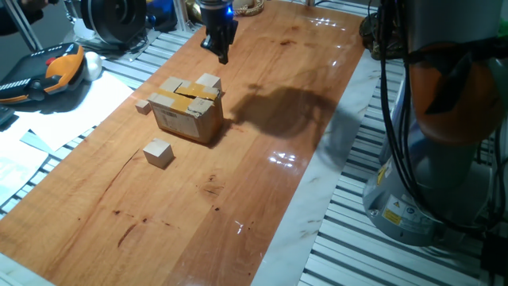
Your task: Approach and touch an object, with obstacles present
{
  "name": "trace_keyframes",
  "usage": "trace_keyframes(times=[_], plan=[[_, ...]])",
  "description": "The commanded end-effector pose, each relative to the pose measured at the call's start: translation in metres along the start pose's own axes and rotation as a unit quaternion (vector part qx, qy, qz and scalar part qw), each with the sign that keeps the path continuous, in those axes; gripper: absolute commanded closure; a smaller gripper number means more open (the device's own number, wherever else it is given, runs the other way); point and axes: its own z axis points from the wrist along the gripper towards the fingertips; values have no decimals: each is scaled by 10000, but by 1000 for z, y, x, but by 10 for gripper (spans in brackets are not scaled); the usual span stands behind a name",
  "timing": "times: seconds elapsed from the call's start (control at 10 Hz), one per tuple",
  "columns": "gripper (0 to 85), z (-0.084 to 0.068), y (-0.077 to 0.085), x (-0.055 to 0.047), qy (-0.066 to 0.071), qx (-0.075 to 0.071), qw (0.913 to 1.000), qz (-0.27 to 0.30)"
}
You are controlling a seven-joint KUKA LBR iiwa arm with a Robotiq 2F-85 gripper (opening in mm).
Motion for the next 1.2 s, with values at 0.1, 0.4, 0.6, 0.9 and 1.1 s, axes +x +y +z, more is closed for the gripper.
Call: trace_keyframes(times=[0.1, 0.4, 0.6, 0.9, 1.1], plan=[[850, 0, 0, 0, 81, -182, 9998, -73], [850, 0, 0, 0, 9, -82, 9999, -76], [850, 0, 0, 0, -45, -80, 10000, 16], [850, 0, 0, 0, 49, -154, 9999, 26], [850, 0, 0, 0, 22, -242, 9997, 61]])
